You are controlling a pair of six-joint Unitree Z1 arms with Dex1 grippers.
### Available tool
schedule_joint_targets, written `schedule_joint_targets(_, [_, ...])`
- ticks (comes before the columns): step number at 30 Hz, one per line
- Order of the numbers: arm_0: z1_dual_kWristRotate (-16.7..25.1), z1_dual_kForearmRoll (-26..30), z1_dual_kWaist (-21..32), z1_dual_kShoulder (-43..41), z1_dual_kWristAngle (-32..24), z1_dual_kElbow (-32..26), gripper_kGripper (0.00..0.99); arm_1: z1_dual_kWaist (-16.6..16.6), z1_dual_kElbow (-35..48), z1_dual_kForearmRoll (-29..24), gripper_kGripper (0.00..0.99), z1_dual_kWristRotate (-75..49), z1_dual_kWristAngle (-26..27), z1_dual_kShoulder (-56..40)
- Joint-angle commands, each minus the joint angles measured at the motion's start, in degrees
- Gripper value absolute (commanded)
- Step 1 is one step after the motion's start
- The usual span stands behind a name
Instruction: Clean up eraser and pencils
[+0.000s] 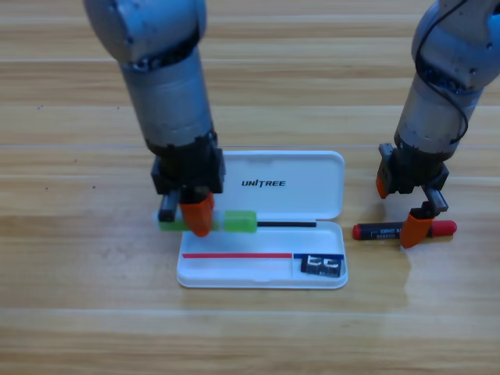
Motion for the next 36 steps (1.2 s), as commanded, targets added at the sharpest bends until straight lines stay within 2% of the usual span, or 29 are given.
schedule_joint_targets(1, [-0.5,-0.4,-2.4,6.0,-0.7,-2.2,0.0,-2.1,0.5,-1.3,0.916,-1.1,-0.8,4.0])
schedule_joint_targets(5, [-0.9,-0.4,-3.0,7.6,-0.9,-3.8,0.0,-2.1,1.4,-0.6,0.813,-2.3,-1.0,4.3])
schedule_joint_targets(10, [-1.3,-0.4,-3.7,9.0,-1.2,-5.0,0.0,-2.1,2.2,-0.3,0.808,-3.2,-0.6,4.8])
schedule_joint_targets(13, [-1.4,-0.4,-3.8,9.9,-1.5,-5.4,0.0,-2.1,2.3,-0.2,0.612,-3.4,-0.2,5.0])
schedule_joint_targets(14, [-1.5,-0.4,-3.8,10.0,-1.6,-5.5,0.0,-2.1,2.3,0.0,0.517,-3.6,-0.1,5.0])
schedule_joint_targets(17, [-1.5,-0.3,-3.8,10.5,-1.8,-5.6,0.0,-2.1,2.4,0.4,0.147,-4.0,0.1,5.0])
schedule_joint_targets(18, [-1.5,-0.3,-3.8,10.7,-1.9,-5.6,0.0,-2.1,2.5,0.4,0.048,-4.0,0.2,5.0])
schedule_joint_targets(19, [-1.5,-0.3,-3.8,10.8,-2.2,-5.6,0.0,-2.1,2.6,0.4,0.0,-4.0,0.3,5.0])
schedule_joint_targets(27, [-1.5,-0.3,-3.8,11.5,-3.1,-5.3,0.0,-2.1,3.4,1.5,0.0,-2.1,0.9,2.2])
schedule_joint_targets(32, [-1.5,-0.3,-3.7,11.7,-3.3,-4.6,0.0,-1.5,3.4,6.5,0.0,4.4,0.9,-4.5])
schedule_joint_targets(36, [-1.5,-0.3,-3.5,11.8,-3.2,-4.2,0.0,-1.0,5.2,6.7,0.0,7.7,1.6,-10.2])
